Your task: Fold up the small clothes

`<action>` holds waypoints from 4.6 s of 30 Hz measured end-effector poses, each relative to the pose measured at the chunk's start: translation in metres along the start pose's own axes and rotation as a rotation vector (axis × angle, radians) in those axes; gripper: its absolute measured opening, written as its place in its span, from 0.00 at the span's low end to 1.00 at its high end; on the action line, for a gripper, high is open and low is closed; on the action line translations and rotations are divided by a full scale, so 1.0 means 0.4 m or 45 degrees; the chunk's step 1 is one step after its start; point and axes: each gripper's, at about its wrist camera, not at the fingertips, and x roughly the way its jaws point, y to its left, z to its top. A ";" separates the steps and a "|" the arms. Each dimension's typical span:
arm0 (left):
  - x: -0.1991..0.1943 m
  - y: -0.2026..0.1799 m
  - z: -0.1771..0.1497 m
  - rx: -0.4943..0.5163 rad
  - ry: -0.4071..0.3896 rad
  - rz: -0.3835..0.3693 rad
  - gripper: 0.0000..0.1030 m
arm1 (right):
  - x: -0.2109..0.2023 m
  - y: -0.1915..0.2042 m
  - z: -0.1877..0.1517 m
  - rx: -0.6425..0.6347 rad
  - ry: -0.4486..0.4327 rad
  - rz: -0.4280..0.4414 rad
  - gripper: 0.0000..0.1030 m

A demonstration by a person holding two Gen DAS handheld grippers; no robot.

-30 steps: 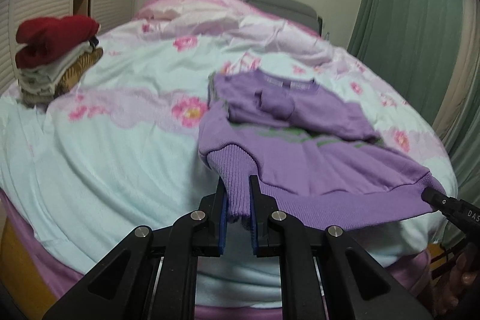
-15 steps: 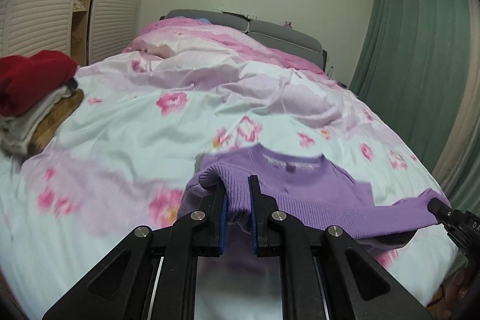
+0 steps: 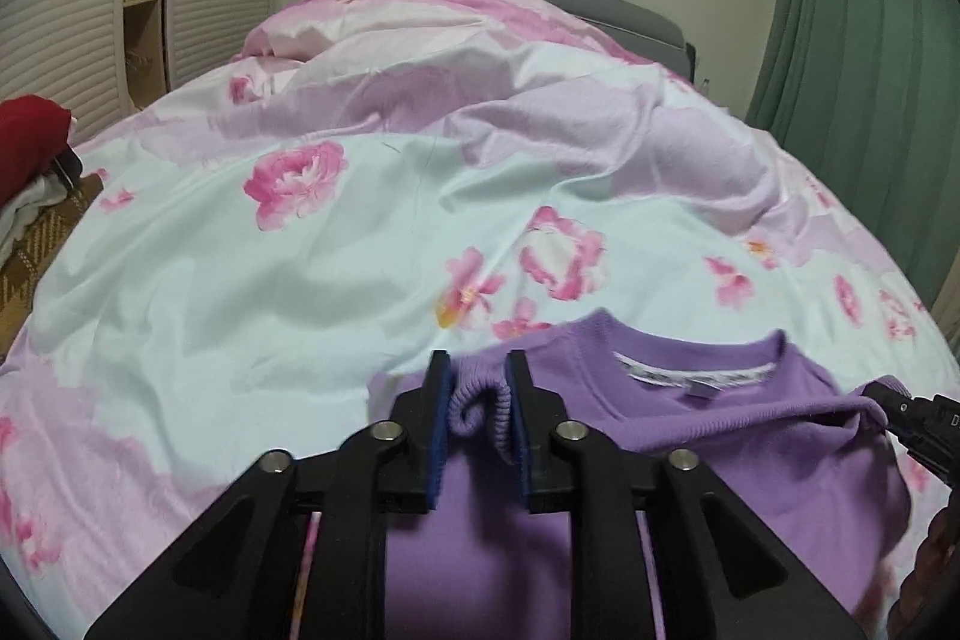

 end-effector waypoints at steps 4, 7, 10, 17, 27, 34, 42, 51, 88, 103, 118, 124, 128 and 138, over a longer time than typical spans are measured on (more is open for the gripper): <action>0.000 0.023 0.020 0.009 -0.020 0.023 0.25 | 0.040 0.010 0.005 -0.072 0.028 -0.039 0.19; -0.032 0.037 0.021 0.040 -0.030 0.023 0.28 | 0.035 0.033 0.004 -0.152 0.028 -0.062 0.28; -0.072 0.050 0.000 0.081 -0.028 0.017 0.39 | -0.003 0.064 -0.007 -0.266 -0.003 -0.089 0.37; -0.101 0.042 -0.049 0.178 0.037 -0.073 0.41 | -0.132 0.102 -0.035 -0.500 -0.229 -0.284 0.86; 0.062 -0.019 -0.024 0.360 0.283 -0.256 0.43 | -0.037 0.101 -0.025 -0.734 -0.087 -0.347 0.85; 0.119 -0.032 -0.034 0.425 0.372 -0.302 0.42 | 0.091 0.076 -0.009 -0.779 0.092 -0.302 0.51; 0.125 -0.006 -0.020 0.341 0.286 -0.243 0.06 | 0.038 0.072 -0.006 -0.710 -0.074 -0.283 0.16; 0.164 -0.016 0.022 0.345 0.257 -0.190 0.06 | 0.099 0.052 0.024 -0.647 -0.024 -0.363 0.17; -0.142 0.087 -0.203 0.117 0.192 -0.101 0.65 | -0.104 0.011 -0.208 -0.528 0.019 -0.301 0.71; -0.081 0.071 -0.202 0.119 0.258 -0.118 0.29 | -0.120 0.000 -0.205 -0.447 0.014 -0.289 0.26; -0.153 0.066 -0.195 0.153 0.194 -0.051 0.30 | -0.154 -0.008 -0.218 -0.478 -0.024 -0.434 0.65; -0.226 -0.017 -0.182 0.193 0.104 -0.104 0.58 | -0.198 -0.015 -0.201 -0.360 -0.069 -0.326 0.73; -0.221 -0.087 -0.176 0.213 0.116 -0.153 0.59 | -0.188 -0.046 -0.173 -0.236 -0.030 -0.186 0.74; -0.180 -0.223 -0.127 0.160 0.077 -0.099 0.63 | -0.081 -0.160 -0.028 -0.057 0.166 0.144 0.75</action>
